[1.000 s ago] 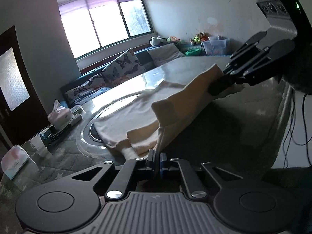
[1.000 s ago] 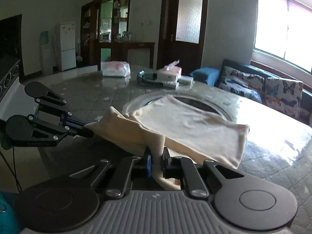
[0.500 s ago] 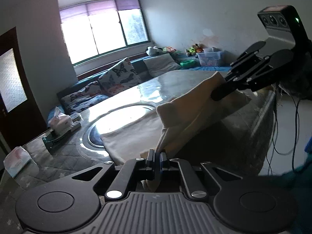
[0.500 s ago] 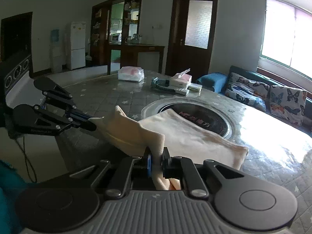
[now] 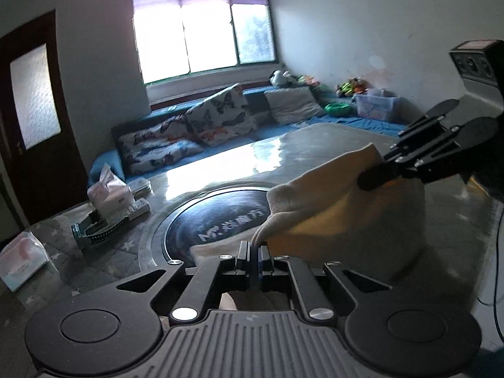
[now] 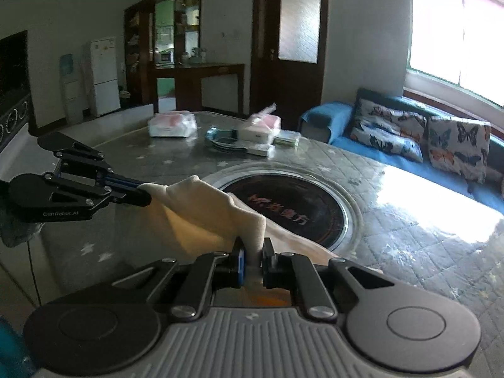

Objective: Fold clothes

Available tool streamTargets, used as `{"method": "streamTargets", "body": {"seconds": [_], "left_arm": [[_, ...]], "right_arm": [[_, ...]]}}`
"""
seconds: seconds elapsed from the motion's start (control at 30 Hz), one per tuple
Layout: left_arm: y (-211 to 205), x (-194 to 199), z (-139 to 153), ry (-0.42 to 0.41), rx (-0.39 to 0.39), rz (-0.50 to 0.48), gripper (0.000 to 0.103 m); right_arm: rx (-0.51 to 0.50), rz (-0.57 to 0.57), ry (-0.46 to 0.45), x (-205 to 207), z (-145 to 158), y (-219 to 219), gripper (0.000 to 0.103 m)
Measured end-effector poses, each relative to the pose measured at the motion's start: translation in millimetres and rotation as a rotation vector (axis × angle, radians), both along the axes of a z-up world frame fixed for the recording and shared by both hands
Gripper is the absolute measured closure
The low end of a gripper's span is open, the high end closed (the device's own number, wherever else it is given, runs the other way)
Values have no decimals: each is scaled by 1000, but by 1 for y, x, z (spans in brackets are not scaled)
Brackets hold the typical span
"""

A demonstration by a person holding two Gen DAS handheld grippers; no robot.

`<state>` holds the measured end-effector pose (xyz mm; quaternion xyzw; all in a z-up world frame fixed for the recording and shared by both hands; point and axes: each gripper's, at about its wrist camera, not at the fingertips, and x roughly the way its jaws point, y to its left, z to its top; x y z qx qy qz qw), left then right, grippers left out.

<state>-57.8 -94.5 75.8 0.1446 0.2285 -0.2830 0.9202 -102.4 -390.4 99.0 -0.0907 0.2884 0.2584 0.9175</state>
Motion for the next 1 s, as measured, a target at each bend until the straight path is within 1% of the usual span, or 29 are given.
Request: {"method": "streamTargets", "body": {"seconds": [0.13,0.23,0.3,0.33,0.37,0.43,0.5,0.6,0.7,0.83,1.0], "left_arm": [[-14,49,-8,48,26,43,98],[-27,83,-21,86,53,74,98],[-33,103,-32,127,60,108,98],[-34,110,-38,144,60,117,97],[-36,116,-43,157,63,128,94],[-38,124,-52,180,76,140,93],[-40,127,-58,196,94,152,88],[-38,126,-60,189,110,172,85],[-33,126,-56,180,102,199,85],[-24,123,-44,186,60,243,85],[-26,102,-27,178,0,193,85]], "right_arm": [[-8,-29,37,48,-11,-1,94],[-10,-67,75,85,-24,-3,94],[-16,-92,98,104,-36,-2,93],[-22,-102,113,112,-43,-2,92],[-23,-117,125,119,-50,-1,91],[-27,-140,159,129,-63,-2,89],[-20,-164,186,136,-73,-5,82],[2,-199,191,137,-77,-14,81],[13,-226,162,130,-68,-25,81],[16,-247,147,114,-56,-40,81],[17,-249,142,82,-48,-50,81]]}}
